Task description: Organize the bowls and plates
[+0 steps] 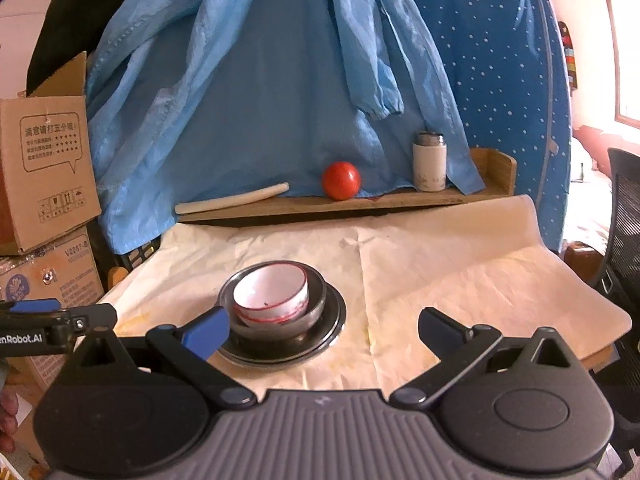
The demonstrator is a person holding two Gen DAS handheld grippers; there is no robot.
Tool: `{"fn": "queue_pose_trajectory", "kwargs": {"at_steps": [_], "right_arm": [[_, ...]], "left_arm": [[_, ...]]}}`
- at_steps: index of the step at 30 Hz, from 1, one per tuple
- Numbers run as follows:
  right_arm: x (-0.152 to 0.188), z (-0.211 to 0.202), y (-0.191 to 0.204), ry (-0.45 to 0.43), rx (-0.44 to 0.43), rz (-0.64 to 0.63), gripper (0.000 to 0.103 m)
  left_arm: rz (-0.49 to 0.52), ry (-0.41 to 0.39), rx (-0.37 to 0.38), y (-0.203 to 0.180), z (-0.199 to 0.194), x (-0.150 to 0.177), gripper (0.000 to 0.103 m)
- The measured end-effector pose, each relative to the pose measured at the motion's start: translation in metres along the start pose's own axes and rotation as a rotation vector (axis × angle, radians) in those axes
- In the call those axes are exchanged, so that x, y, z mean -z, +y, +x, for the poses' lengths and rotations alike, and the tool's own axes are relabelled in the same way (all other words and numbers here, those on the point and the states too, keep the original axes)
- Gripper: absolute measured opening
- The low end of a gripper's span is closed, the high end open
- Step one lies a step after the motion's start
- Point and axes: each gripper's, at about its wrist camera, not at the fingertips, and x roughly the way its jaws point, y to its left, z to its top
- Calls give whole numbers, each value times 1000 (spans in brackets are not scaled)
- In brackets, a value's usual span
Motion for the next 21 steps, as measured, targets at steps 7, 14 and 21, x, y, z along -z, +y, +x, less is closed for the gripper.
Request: {"fn": "queue_pose_trajectory", "kwargs": {"at_steps": [7, 14, 21], "right_arm": [[10, -2, -2, 30, 9, -10, 103], [18, 4, -11, 52, 11, -2, 103], [21, 12, -14, 61, 7, -5, 103]], "left_arm": [[-2, 24, -15, -1, 1, 13, 102], [5, 39, -15, -3, 8, 22, 102], [8, 39, -22, -4, 10, 24, 102]]}}
